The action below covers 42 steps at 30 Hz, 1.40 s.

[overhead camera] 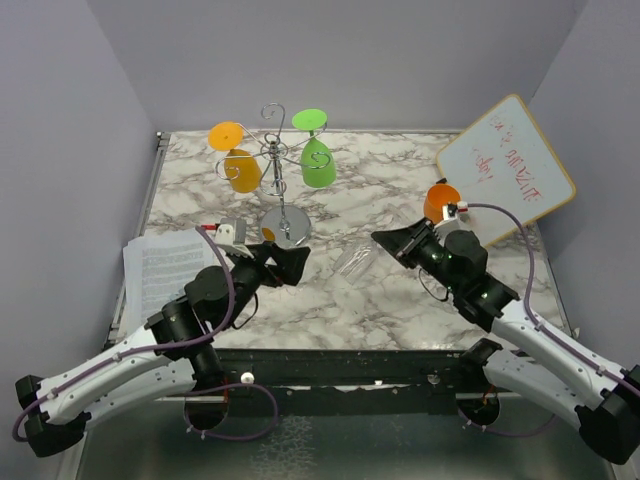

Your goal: Place the wine glass upside down on the wine glass rack

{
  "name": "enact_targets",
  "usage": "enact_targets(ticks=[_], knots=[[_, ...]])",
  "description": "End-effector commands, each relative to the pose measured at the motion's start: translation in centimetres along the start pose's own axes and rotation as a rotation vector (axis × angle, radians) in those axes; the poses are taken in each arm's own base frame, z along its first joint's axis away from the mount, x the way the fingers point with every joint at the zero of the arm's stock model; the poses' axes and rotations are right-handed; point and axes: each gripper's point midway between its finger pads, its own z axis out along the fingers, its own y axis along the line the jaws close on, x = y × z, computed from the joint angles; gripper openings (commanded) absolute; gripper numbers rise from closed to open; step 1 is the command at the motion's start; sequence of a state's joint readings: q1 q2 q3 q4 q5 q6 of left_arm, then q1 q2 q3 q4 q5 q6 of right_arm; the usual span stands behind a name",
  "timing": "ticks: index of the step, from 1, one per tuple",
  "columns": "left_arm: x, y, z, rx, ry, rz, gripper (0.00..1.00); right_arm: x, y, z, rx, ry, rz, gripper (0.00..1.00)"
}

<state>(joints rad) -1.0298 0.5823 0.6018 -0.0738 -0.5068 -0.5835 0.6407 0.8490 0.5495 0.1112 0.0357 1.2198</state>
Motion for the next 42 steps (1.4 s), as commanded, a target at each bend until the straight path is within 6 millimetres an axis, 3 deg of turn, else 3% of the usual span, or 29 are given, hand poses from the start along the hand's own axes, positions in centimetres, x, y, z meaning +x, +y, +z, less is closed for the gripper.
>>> enact_targets(ticks=[1,9,14,21,28,34,38,42], knots=[[-0.4,0.7,-1.0,-0.049,0.053,0.062,0.96,0.4,1.0,-1.7,-0.119,0.037,-0.413,0.01],[-1.1,-1.5,-0.5,-0.029,0.164,0.161,0.99,1.4,6.5,-4.9,-0.449,0.072,-0.915,0.01],[-2.8,-3.7,-0.3,0.020,0.178,0.188,0.99,0.9,9.3,-5.4,-0.554,0.043,-1.082,0.01],[-6.4,-9.1,-0.4,0.182,0.144,0.075,0.99,1.9,11.5,-4.7,-0.660,0.110,-1.174,0.01],[-11.9,-11.2,1.2,0.153,0.016,0.129,0.99,0.5,12.4,-1.0,-0.585,0.086,-1.211,0.01],[-14.1,-13.2,3.5,0.173,-0.016,0.188,0.99,-0.6,13.4,2.3,-0.561,0.021,-1.174,0.01],[-15.7,-12.5,5.8,0.166,-0.020,0.183,0.99,-1.5,14.1,4.7,-0.518,-0.010,-1.139,0.01],[-16.8,-10.1,8.2,0.198,0.009,0.090,0.99,-3.1,13.9,7.2,-0.423,-0.066,-1.073,0.01]])
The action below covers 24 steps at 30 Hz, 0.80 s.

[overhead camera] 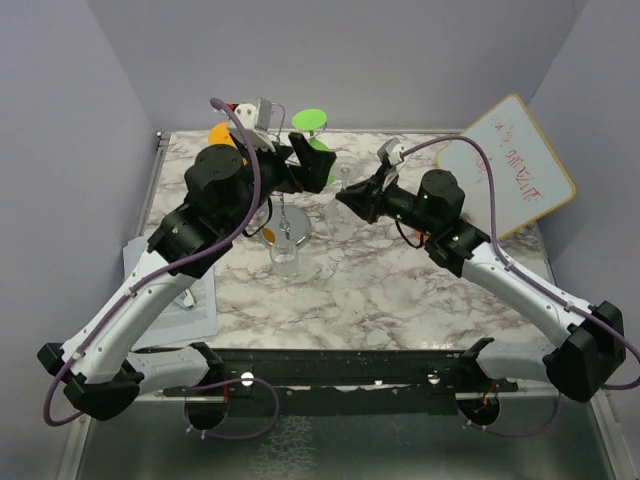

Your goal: Place the wine glass upside down on the wine glass rack

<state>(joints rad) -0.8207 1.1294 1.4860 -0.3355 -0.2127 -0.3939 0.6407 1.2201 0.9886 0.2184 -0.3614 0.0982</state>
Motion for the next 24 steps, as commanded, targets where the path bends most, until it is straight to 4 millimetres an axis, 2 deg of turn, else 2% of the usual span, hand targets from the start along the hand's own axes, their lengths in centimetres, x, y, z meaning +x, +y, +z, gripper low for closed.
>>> enact_targets(ticks=[1,5,12,18,24], knots=[[-0.8,1.3,1.5,0.096,0.036,-0.100,0.99,-4.4,-2.4,1.9,0.130,-0.146,0.049,0.01],[0.6,1.9,2.2,0.119,0.100,-0.136,0.99,-4.3,-3.8,3.9,0.172,-0.146,0.113,0.01],[0.4,4.5,2.2,0.017,0.077,-0.140,0.99,-3.0,-4.5,6.7,0.157,-0.097,0.147,0.01],[-0.3,5.6,1.1,-0.044,0.029,-0.137,0.99,-2.1,-3.1,7.8,0.050,-0.061,0.105,0.01],[-0.5,5.7,0.1,-0.047,0.018,-0.123,0.99,-2.5,-1.2,8.0,-0.074,-0.076,0.051,0.01]])
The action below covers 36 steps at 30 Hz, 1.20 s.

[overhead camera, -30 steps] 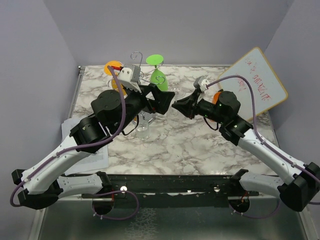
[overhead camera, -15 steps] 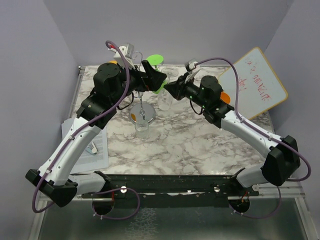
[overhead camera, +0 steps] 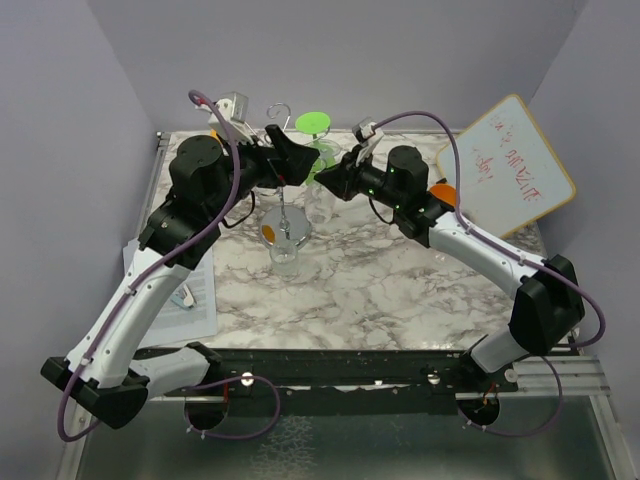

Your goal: Place the wine glass upside down on the wine glass rack

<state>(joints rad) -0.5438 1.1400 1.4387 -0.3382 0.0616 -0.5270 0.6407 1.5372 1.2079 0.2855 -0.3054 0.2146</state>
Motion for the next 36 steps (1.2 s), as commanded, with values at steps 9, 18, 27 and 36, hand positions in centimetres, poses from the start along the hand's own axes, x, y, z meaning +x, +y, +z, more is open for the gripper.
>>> enact_targets(ticks=[9,18,27,36], knots=[[-1.5,0.6,-4.2,-0.034,-0.062,0.130,0.99,-3.3,3.2,1.4,-0.178,-0.068,-0.045,0.01],[0.1,2.4,-5.9,-0.091,-0.050,0.133,0.99,-2.4,3.8,2.1,-0.237,-0.039,-0.031,0.01],[1.7,3.7,-6.1,-0.128,-0.023,0.117,0.99,-1.6,6.6,0.8,-0.408,-0.036,-0.051,0.01],[2.6,5.1,-6.1,-0.182,-0.019,0.111,0.99,-1.8,7.7,0.0,-0.465,-0.058,-0.007,0.01]])
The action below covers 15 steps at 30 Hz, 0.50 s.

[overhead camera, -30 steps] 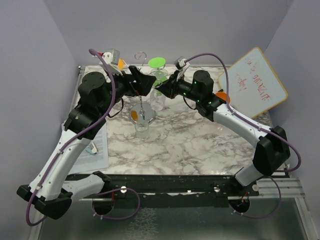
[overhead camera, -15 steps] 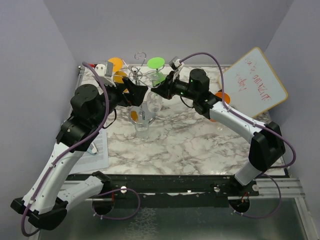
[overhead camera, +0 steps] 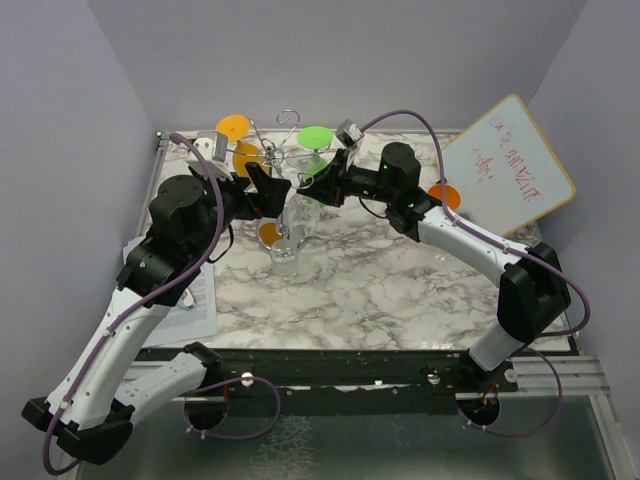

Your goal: Place the wine glass upside down on the wine glass rack

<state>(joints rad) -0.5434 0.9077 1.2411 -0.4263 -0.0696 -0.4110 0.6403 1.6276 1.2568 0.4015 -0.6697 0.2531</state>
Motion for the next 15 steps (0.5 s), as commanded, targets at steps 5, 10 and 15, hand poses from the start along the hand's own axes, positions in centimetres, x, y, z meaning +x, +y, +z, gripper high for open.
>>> enact_targets(ticks=[5,10,15], knots=[[1.2,0.9,0.4,-0.031,0.015,-0.012,0.91,-2.4,2.1,-0.1,-0.081,-0.093,0.002,0.01],[0.9,1.6,0.5,-0.058,-0.013,0.008,0.74,-2.3,1.3,0.4,-0.051,-0.082,0.023,0.01],[-1.1,1.5,-0.9,-0.058,-0.098,0.027,0.78,-2.2,0.2,0.8,-0.006,-0.071,0.016,0.01]])
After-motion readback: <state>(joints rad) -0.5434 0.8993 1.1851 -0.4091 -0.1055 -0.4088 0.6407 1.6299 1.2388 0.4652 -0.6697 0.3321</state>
